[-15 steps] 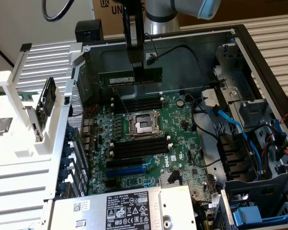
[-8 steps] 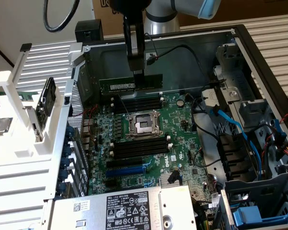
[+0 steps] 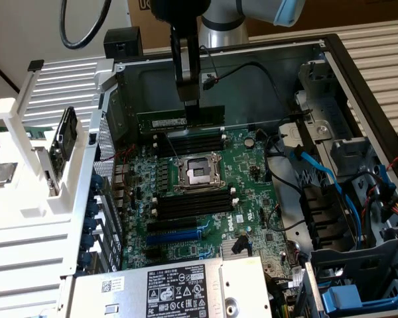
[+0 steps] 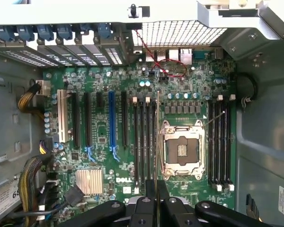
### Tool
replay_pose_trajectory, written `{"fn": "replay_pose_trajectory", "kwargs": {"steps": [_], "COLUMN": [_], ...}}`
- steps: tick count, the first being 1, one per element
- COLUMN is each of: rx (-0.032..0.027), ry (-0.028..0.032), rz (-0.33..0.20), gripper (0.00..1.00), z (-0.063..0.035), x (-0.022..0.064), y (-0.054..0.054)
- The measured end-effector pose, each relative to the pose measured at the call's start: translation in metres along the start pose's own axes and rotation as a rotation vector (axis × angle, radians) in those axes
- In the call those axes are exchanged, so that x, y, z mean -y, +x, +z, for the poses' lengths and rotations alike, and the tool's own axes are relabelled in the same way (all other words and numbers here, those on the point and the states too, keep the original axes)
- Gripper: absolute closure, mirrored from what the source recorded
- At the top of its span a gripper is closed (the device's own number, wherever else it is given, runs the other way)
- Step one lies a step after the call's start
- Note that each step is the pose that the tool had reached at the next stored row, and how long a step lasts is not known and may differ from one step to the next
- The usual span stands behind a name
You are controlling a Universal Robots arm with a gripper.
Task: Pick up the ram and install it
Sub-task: 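Insert the ram into the slot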
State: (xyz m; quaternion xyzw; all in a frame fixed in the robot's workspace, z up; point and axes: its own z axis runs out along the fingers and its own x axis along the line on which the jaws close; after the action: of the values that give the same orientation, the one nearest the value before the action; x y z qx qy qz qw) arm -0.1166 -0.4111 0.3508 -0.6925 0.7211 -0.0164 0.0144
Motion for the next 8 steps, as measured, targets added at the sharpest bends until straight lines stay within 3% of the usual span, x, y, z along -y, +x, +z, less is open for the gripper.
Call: {"fn": "replay_pose_trajectory", "kwargs": {"steps": [3, 8], "rx": [0.0069, 0.009], "ry": [-0.0003, -0.0016], "rz": [0.001, 0.0], "gripper": [0.87, 0.87], "z": [0.0037, 0.009], "x": [-0.0002, -0.0003], "y": [0.0022, 0.0049]}}
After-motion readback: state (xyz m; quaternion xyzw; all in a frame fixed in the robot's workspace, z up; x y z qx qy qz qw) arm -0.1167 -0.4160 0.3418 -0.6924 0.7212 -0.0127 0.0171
